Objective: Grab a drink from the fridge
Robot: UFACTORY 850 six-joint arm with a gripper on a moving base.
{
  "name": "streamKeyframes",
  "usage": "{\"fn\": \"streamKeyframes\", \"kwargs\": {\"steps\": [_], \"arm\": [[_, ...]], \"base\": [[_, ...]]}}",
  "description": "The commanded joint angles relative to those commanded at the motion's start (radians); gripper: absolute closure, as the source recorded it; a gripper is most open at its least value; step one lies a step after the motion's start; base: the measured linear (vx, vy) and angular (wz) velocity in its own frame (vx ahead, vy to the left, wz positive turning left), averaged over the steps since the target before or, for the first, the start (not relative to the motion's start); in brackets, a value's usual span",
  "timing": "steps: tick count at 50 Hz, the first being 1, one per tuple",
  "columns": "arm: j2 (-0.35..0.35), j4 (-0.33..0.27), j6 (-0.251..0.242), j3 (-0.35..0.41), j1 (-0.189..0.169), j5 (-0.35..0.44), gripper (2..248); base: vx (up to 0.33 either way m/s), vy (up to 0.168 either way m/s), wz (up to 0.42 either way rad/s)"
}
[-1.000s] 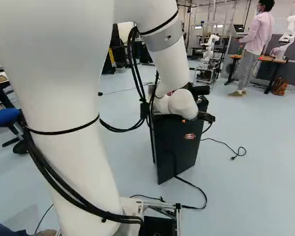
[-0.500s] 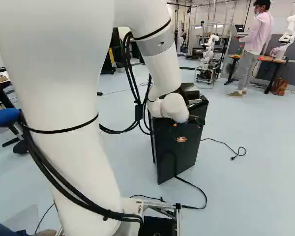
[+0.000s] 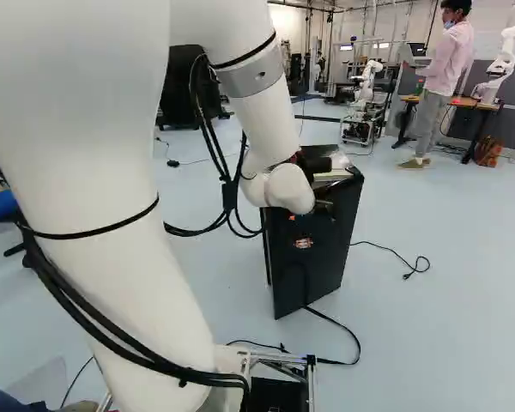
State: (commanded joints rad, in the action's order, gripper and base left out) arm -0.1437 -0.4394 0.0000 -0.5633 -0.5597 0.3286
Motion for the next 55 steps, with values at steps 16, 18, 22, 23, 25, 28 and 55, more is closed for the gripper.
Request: {"fn": "streamKeyframes", "kwargs": {"steps": [16,18,22,23,25,28,55], "arm": [[0.003,0.000,0.000,0.003,0.063,0.016,3],[0.000,0.000,0.000,0.000,0.071,0.016,3],[-0.007,0.000,0.000,-0.008,0.088,0.016,3],[-0.009,0.000,0.000,-0.010,0.092,0.016,3],[-0.013,0.000,0.000,-0.015,0.100,0.016,3],[-0.020,0.000,0.000,-0.023,0.111,0.016,3],[-0.086,0.000,0.000,-0.100,0.188,0.016,3]], "base": [[0.000,0.000,0.000],[0.000,0.000,0.000],[0.000,0.000,0.000],[0.000,0.000,0.000],[0.000,0.000,0.000],[0.000,0.000,0.000],[0.000,0.000,0.000]]}}
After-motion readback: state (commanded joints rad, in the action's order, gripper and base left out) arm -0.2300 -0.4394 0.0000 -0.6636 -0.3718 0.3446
